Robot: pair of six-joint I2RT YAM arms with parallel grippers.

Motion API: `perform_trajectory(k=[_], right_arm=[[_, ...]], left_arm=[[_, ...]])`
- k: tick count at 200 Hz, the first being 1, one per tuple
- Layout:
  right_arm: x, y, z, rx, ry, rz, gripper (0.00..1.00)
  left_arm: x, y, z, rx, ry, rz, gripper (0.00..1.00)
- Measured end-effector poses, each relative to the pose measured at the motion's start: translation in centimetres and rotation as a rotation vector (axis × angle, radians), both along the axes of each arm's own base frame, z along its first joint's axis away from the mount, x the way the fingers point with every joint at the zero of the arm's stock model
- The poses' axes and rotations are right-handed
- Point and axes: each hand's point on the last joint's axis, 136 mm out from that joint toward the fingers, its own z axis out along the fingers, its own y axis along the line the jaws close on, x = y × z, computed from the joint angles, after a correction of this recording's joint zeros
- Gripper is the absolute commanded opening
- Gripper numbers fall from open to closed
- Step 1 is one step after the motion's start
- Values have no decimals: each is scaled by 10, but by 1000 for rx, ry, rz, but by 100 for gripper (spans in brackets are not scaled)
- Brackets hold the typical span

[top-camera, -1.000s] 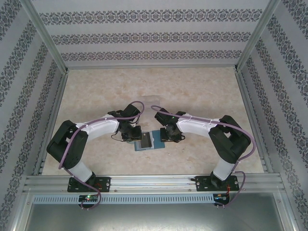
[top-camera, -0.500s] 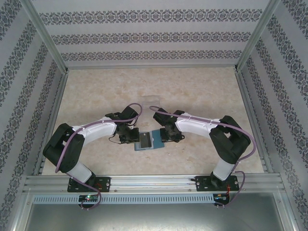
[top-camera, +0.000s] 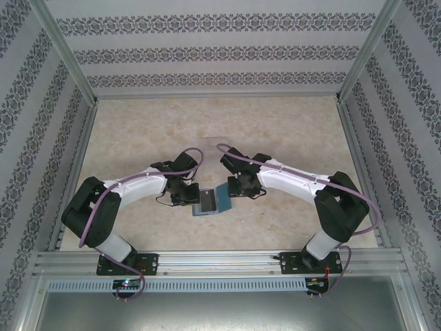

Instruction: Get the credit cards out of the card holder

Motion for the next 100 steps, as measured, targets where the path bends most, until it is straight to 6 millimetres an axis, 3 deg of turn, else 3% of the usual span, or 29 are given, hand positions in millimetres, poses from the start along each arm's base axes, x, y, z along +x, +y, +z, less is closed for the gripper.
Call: perform_trajectory(k=[40,100], right_arm=[[0,16,16,96,-5,18,38],[-3,64,30,353,34,73,36]], left_arm=[[0,-5,5,-30,-1,5,9],[5,-17,13,-98,-5,19,8]])
